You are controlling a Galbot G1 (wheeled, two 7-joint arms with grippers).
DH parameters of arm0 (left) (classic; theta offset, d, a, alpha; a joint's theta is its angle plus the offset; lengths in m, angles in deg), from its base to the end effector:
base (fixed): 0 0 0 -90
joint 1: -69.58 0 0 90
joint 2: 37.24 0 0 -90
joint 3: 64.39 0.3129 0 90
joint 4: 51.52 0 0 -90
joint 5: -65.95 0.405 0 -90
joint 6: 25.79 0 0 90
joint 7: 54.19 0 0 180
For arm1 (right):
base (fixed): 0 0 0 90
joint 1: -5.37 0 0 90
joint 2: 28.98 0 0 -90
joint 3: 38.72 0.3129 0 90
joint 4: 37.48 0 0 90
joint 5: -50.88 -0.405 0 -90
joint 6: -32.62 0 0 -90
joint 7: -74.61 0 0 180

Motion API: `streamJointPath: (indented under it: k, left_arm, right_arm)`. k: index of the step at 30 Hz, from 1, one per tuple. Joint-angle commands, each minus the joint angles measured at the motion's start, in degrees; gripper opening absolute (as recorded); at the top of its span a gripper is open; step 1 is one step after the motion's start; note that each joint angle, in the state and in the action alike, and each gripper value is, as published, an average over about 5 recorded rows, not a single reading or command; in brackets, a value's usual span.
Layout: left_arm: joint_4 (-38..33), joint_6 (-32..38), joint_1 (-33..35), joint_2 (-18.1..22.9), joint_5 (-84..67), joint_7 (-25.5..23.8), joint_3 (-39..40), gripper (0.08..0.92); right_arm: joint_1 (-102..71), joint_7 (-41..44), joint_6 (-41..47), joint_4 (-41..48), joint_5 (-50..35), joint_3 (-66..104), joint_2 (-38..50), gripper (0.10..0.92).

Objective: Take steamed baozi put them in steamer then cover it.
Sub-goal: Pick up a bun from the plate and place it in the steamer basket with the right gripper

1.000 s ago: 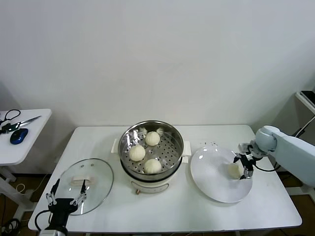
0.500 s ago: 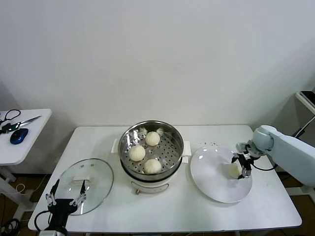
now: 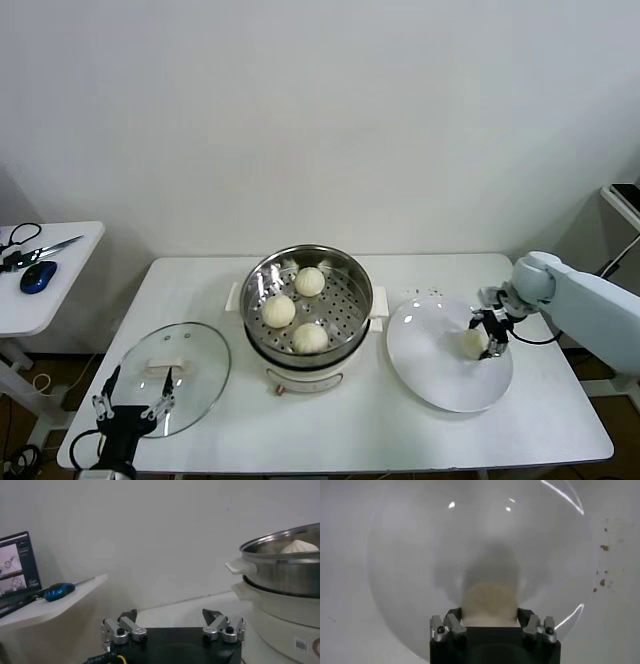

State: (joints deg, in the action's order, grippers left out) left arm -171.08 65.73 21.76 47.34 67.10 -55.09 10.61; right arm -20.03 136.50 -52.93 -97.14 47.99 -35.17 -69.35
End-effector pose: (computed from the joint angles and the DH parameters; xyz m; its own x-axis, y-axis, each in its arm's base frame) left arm 0.1823 0.1015 -0.3055 -0.9741 -0.1563 0.1633 -0.1108 0.9598 0.2579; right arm 0.5522 -0.1683 -0.2382 -0.0866 -0.1245 0.9884 -0.9948 -0.0428 -0.0926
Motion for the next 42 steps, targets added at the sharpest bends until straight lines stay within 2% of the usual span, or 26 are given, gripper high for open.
streamJointPath:
  k: [1, 9, 14, 18, 26, 42]
  left_arm:
    - [-0.62, -0.03, 0.05, -0.46, -0.1, -0.54, 0.68, 0.823]
    - [-1.55, 0.32, 0.09, -0.84, -0.6, -0.99, 2.92, 0.823]
    - [-1.96, 0.3, -0.04, -1.19, -0.31, -1.27, 4.14, 0.823]
    - [-2.28, 0.26, 0.26, -1.39, 0.31, -1.32, 4.81, 0.823]
    - [-2.71, 0.74, 1.31, -2.95, 0.61, -1.76, 5.0, 0.823]
    - [-2.28, 0.82, 0.63, -4.48, -0.06, -1.88, 3.96, 0.823]
  right_arm:
    - [16.81, -0.43, 3.18, -3.55, -13.43, -11.81, -1.07, 0.706]
    - [41.54, -2.3, 7.91, -7.36, -33.19, -31.79, -9.2, 0.704]
    - [48.94, -4.77, 10.36, -8.89, -46.17, -39.03, -16.61, 0.704]
    - [51.39, -6.89, 11.93, -9.96, -52.26, -42.13, -22.79, 0.704]
    - [49.19, -11.79, 15.06, -11.88, -56.86, -44.19, -32.07, 0.704]
    - [39.4, -14.59, 16.64, -9.69, -52.38, -47.58, -37.48, 0.704]
